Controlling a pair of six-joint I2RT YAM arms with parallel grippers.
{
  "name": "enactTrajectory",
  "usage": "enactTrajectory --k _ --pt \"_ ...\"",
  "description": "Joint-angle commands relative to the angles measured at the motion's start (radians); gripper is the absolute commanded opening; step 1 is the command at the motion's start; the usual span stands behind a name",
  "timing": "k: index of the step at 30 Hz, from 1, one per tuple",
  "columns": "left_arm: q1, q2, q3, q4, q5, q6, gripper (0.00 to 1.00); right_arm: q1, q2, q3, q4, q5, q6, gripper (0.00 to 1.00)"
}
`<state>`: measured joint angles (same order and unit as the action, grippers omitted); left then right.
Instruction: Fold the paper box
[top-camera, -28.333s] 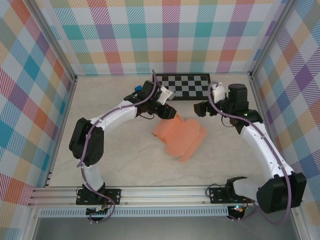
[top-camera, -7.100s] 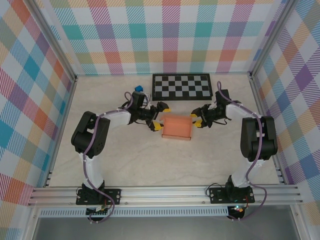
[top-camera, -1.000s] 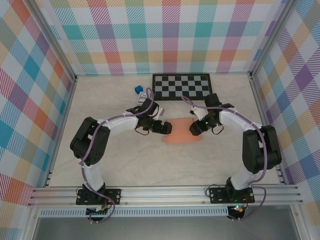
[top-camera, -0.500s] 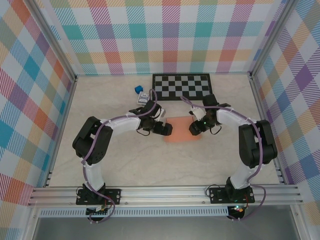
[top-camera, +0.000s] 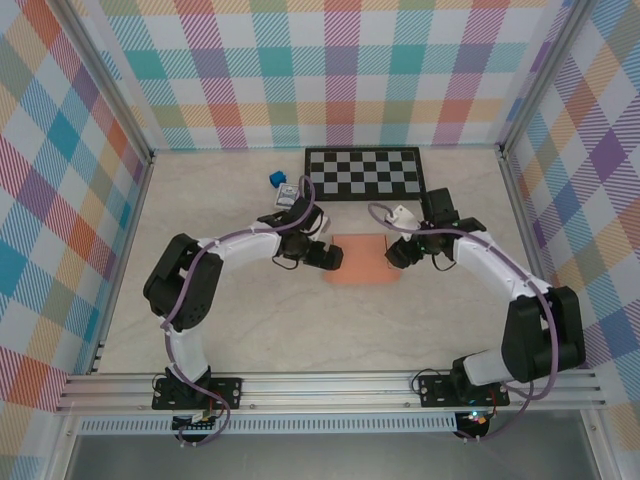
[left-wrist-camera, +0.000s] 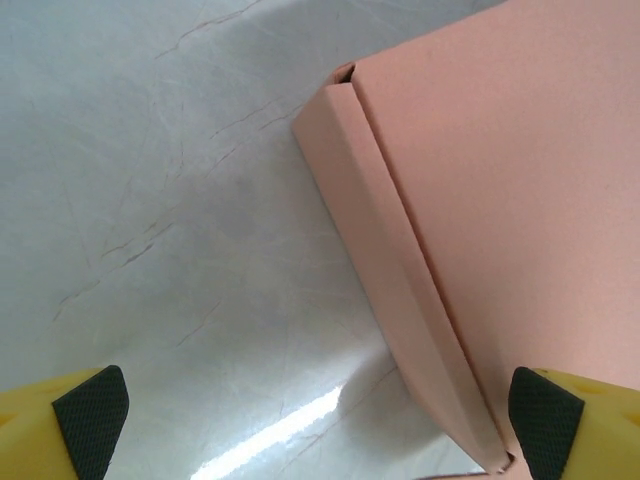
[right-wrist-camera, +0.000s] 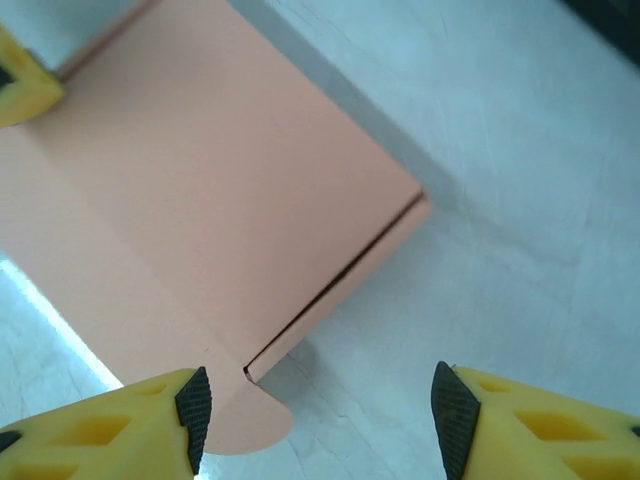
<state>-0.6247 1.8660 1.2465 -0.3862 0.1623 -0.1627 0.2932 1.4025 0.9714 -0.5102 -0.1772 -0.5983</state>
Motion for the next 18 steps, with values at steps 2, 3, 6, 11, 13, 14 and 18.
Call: enactTrajectory --k 2,3,6,11,13,14,18 --pt "0.026 -0.08 0.085 -0.047 -0.001 0.026 1.0 0.092 -0.038 -0.076 0.029 -0.077 -0.375 0.62" --pt "0.035 -0.085 0.092 -0.047 0.003 0.02 1.0 0.12 -0.052 -0.102 0.055 -0.08 -0.416 0.63" --pt "0.072 -0.11 0.085 -0.03 0.006 -0.009 1.0 0.205 -0.099 -0.211 0.213 -0.071 -0.508 0.65" --pt "0.148 -0.157 0.018 0.025 0.006 -0.066 1.0 0.273 -0.085 -0.336 0.434 0.12 -0.601 0.7" --pt "0.171 -0.172 -0.009 0.045 0.009 -0.09 1.0 0.283 -0.079 -0.349 0.473 0.135 -0.625 0.7" --pt "0.179 -0.179 -0.023 0.058 0.011 -0.1 1.0 0.289 -0.068 -0.354 0.505 0.155 -0.63 0.69" --pt "0.194 -0.194 -0.051 0.07 0.007 -0.103 1.0 0.315 0.0 -0.381 0.655 0.263 -0.644 0.67"
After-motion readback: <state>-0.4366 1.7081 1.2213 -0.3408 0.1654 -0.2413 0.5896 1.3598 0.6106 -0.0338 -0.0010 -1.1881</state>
